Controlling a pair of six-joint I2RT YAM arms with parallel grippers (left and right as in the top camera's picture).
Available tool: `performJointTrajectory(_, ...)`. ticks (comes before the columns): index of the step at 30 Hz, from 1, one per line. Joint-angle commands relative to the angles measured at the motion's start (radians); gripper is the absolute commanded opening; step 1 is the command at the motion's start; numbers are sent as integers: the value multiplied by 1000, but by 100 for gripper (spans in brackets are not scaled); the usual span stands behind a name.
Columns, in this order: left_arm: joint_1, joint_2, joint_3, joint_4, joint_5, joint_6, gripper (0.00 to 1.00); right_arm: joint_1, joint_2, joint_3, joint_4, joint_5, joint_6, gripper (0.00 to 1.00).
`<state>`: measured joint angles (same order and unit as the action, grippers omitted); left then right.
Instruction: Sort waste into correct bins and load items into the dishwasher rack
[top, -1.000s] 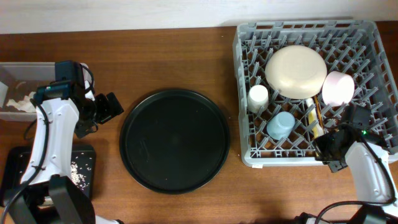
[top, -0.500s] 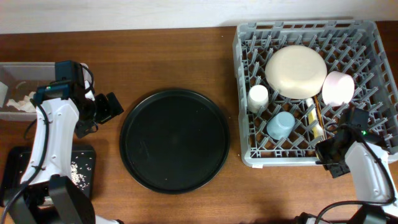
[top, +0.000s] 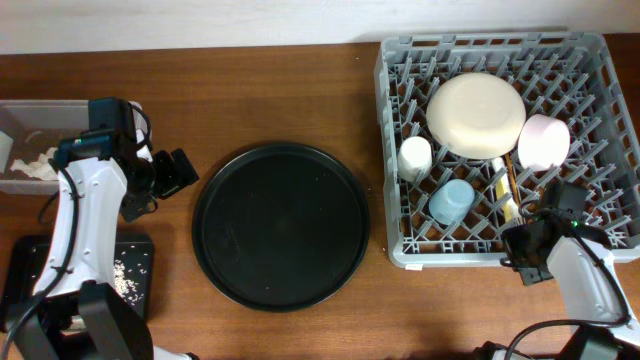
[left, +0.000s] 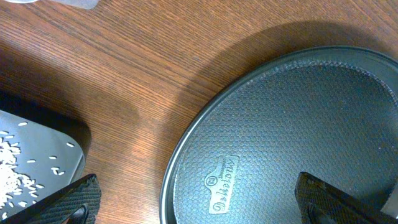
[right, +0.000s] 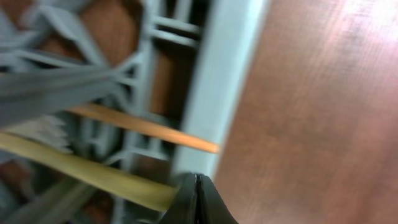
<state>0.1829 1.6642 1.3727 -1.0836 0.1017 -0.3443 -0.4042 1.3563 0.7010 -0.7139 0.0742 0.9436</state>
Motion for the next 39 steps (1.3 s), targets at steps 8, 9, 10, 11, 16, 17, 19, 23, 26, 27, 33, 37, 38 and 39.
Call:
performJointTrajectory(8,1,-8,7,-1,6,-2,99,-2,-55,5,43,-37,-53,4)
performJointTrajectory(9,1,-8,7,-1,6,-2,99,-2,-87,5,35,-36,-55,4)
performJointTrajectory(10,1,-8,7,-1,6,-2,99,-2,-126,5,14,-25,-56,4)
performJointTrajectory(11,1,-8,7,-1,6,-2,99,-2,-167,5,-12,9,-56,4)
performJointTrajectory(16,1,-8,7,-1,6,-2,99,-3,-172,4,-173,200,73,4)
performJointTrajectory(17,1,-8,7,-1,7,-2,99,-3,-147,4,-169,208,91,4)
performJointTrajectory(19,1,-8,7,-1,7,-2,99,-3,-99,4,-161,230,121,4)
performJointTrajectory(23,1,-8,7,-1,7,-2,99,-3,22,4,-72,219,135,4)
performJointTrajectory(26,1,-8,7,-1,6,-2,99,-3,31,4,-27,204,121,4)
performJointTrajectory(27,1,-8,7,-1,7,-2,99,-3,31,4,-9,194,100,4)
performJointTrajectory(33,1,-8,7,-1,6,-2,99,-3,31,4,55,134,55,4)
performJointTrajectory(37,1,-8,7,-1,6,-2,99,-3,31,4,94,99,11,4)
performJointTrajectory(38,1,-8,7,-1,6,-2,99,-3,31,4,114,90,-12,4)
performJointTrajectory(39,1,-8,7,-1,7,-2,99,-3,31,4,130,83,-24,4)
